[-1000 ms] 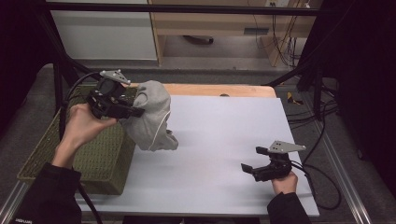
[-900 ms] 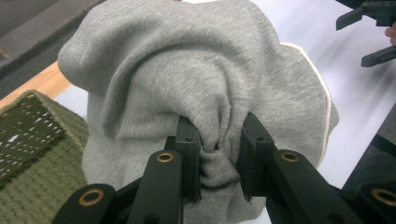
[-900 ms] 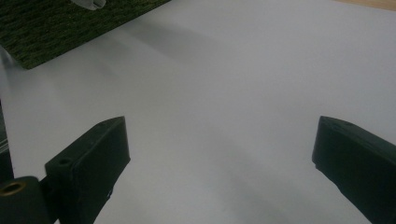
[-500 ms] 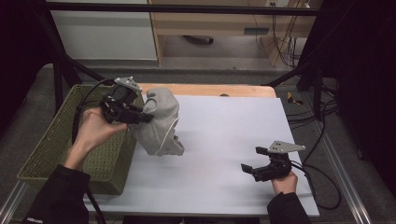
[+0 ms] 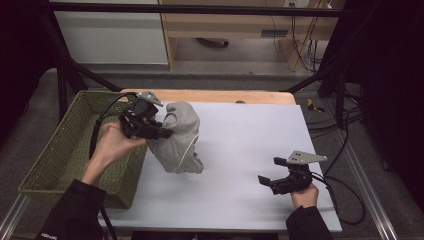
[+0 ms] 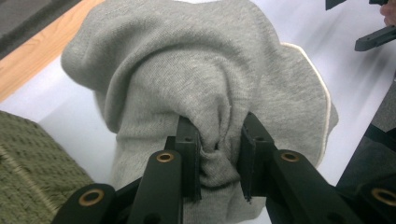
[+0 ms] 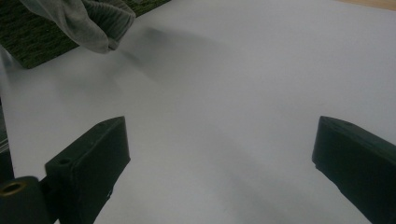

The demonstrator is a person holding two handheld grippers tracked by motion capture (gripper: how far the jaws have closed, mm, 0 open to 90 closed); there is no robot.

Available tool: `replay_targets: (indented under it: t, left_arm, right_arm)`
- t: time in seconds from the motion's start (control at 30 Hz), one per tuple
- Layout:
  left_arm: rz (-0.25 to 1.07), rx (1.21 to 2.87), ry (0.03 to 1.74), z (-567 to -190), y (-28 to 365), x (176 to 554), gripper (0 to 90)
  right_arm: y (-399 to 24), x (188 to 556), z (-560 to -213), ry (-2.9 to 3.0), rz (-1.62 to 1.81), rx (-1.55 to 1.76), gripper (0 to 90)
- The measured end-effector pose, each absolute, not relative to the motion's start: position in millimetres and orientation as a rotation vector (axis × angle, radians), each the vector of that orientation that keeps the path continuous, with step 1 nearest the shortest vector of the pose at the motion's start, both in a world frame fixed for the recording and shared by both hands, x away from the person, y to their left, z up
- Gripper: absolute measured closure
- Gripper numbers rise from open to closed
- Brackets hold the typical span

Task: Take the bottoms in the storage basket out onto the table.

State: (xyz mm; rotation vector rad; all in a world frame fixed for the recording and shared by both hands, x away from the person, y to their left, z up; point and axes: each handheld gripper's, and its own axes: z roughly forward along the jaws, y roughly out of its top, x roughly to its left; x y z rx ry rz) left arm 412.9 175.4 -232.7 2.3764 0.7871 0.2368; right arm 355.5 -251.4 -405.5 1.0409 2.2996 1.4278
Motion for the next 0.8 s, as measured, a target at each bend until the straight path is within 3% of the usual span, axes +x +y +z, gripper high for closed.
replay_targets:
  t: [0.8]
  left_arm:
    - [0.163,2.431,0.75,-271.8,143.4,416.1,72.7]
  right_arm:
    - [-250.9,355.6,-405.8,2.302,1.426,1.042,4.6]
